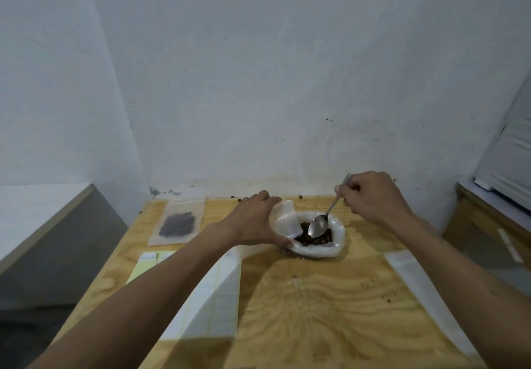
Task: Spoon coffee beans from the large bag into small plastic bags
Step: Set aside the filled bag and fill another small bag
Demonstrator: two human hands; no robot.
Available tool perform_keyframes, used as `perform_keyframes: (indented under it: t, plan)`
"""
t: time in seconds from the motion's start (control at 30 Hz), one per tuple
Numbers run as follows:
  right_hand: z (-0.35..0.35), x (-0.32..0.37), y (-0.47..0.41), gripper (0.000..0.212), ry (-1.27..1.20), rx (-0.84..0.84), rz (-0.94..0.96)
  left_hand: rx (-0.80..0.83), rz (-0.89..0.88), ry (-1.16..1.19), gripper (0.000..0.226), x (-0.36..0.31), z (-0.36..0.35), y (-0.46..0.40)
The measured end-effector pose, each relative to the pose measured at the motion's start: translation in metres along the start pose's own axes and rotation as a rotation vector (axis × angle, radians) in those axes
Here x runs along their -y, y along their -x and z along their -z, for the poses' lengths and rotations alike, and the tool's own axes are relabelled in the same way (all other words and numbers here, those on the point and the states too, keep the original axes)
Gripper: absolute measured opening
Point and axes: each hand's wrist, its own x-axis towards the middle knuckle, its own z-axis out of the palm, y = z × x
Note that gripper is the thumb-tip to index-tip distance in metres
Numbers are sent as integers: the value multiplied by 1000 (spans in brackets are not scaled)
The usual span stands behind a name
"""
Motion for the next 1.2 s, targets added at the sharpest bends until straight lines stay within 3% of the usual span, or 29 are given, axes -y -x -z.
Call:
perform_keyframes:
  t: [0.1,0.17,0.23,0.4,0.5,0.87,1.1,1.2]
  plan:
    - [2,7,0,31,237,-78,46,7,-10,-14,108,0,1,1]
    - [-3,1,2,34,239,-102,-12,-15,-8,-21,107,-3,-2,1]
    - [-13,-9,7,37,116,-111,-136,-51,-5,-27,105,-6,-7,3]
    - [-37,-26,20,20,-460,-87,-574,-114,23,6,102,-17,-14,5]
    - [-38,-30,20,17,-568,-97,-653,-120,27,6,103,-19,-13,2]
    - [-8,-24,-8,15,-717,-129,-633,-132,68,192,97,-7,10,-2]
    - [3,8,-18,12,-712,-147,-519,-139,94,253,96,-5,14,-1]
    - [1,24,-14,18,-620,-140,-378,-147,82,260,94,-9,14,-2]
